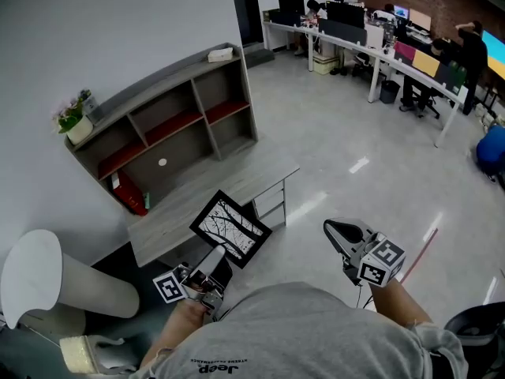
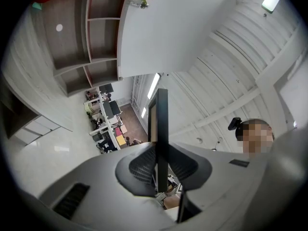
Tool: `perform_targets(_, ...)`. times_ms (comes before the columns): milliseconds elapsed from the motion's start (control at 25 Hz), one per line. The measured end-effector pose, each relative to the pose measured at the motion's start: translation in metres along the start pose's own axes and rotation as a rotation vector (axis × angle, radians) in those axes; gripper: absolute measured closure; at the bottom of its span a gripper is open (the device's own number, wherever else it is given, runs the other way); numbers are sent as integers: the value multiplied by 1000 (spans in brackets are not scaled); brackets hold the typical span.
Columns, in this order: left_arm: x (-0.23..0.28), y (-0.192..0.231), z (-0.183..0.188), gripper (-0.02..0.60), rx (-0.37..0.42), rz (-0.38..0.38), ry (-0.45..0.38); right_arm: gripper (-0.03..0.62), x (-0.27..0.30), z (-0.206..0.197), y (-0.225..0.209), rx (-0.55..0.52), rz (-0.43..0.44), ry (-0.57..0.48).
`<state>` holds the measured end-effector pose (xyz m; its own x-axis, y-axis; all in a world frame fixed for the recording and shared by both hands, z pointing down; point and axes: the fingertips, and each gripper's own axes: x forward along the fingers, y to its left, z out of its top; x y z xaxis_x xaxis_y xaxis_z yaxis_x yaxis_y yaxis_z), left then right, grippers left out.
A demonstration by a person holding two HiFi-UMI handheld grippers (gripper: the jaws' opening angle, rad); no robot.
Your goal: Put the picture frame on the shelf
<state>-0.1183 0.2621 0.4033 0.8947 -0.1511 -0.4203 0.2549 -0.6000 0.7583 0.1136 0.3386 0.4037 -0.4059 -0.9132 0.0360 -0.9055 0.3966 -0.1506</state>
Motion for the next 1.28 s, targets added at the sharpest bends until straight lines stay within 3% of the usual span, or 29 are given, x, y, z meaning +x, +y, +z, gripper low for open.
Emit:
perform_targets(480,9,39,33,492,-49,-37,42,589,32,-7,-16,4,-67,14)
perform_targets(800,2,115,132,492,-101,-90,121,589,140,-11,-30,38,-176,-5)
perform_targets(1080,-18,161,239,492,-120,-103,166,589,267,7,-17,25,-190,-7)
perform_targets(1280,-38,191,289,492,-132,-100,173,589,337,7,-13,21,-181,27)
